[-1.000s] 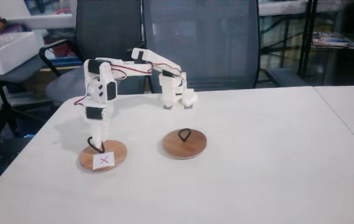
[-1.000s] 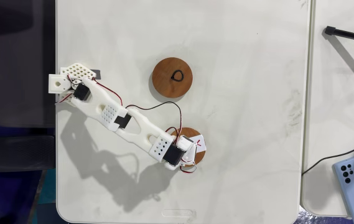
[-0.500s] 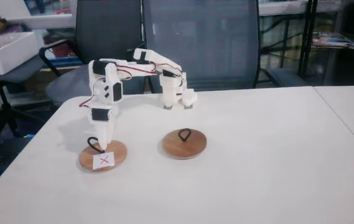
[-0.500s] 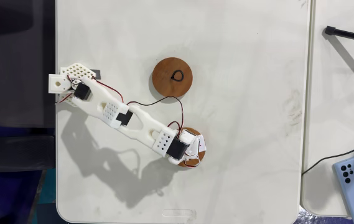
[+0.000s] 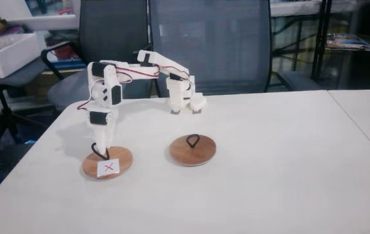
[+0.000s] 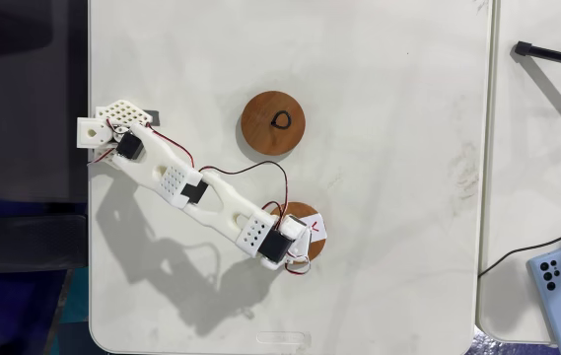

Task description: Pick the lid with the red cross and place it on the side.

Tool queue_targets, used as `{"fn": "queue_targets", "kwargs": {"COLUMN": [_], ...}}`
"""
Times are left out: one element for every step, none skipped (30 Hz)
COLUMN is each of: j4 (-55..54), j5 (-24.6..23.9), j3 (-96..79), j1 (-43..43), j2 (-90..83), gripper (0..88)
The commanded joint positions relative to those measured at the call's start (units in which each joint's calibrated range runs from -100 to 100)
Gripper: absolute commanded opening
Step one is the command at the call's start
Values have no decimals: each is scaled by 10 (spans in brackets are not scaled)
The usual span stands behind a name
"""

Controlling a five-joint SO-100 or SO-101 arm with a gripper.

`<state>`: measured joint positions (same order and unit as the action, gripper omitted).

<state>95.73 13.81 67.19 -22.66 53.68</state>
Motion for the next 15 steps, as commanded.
{"fn": "queue_targets", "kwargs": {"j4": [3, 3, 3, 3, 3, 3, 3, 3, 3, 3, 3, 3, 3, 3, 3], "j5": [-1, 0, 1, 2, 2, 2, 2, 2, 2, 2, 3, 3, 3, 3, 3], "j3": [16, 16, 16, 16, 16, 16, 16, 16, 16, 16, 16, 16, 16, 16, 16], "j1": [-15, -15, -15, -15, -15, -15, -14, -14, -14, -12, -10, -10, -10, -10, -10], "j2": [-11, -9, -7, -7, -9, -11, -11, -11, -11, -10, -9, -7, -7, -7, -7], "gripper": [119, 119, 119, 119, 119, 119, 119, 119, 119, 119, 119, 118, 118, 118, 118]}}
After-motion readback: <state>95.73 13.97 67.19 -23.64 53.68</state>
